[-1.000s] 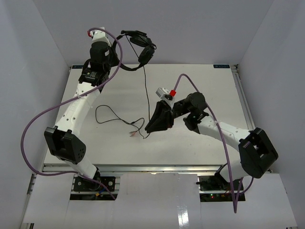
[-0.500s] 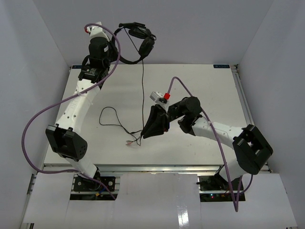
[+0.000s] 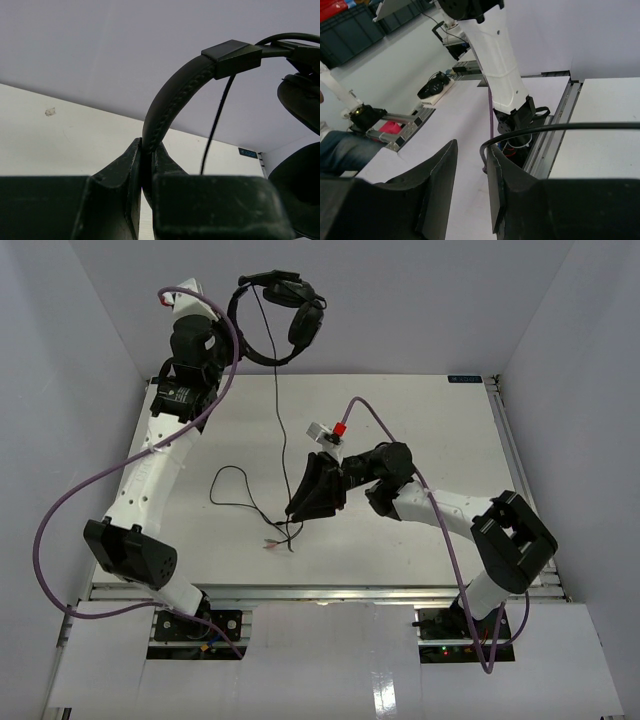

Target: Wrap the headphones

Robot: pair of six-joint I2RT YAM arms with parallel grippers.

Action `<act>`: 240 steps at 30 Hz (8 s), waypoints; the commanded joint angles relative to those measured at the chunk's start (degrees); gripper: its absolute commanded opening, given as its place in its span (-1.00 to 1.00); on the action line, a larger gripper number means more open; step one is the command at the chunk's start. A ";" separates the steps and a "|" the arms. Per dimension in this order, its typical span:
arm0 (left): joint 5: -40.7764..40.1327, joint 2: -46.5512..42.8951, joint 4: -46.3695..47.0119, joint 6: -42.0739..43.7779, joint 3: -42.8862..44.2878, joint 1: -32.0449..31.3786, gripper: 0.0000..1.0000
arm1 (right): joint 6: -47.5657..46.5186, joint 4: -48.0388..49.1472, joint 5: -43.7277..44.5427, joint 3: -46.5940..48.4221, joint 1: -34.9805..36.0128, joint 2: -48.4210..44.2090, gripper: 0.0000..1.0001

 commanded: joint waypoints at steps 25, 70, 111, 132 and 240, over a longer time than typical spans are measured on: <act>1.66 -7.68 3.26 -2.70 1.40 0.34 -1.00 | 17.57 27.85 13.65 6.02 10.63 8.11 -0.49; -4.02 0.98 7.82 13.41 -17.78 2.02 -1.00 | -109.20 -100.55 84.49 31.89 6.33 -15.42 -0.85; 17.23 -11.10 2.04 32.45 -37.54 -11.00 -1.00 | -114.52 -84.89 76.63 36.92 -0.77 -11.98 -0.85; 31.21 -18.45 2.30 26.92 -39.22 -14.86 -1.00 | -96.96 -76.97 72.82 38.93 -7.64 0.15 -0.85; -1.27 1.07 -0.88 24.87 -23.42 -6.32 -1.00 | -113.61 -78.03 92.25 19.31 0.44 -17.51 -0.85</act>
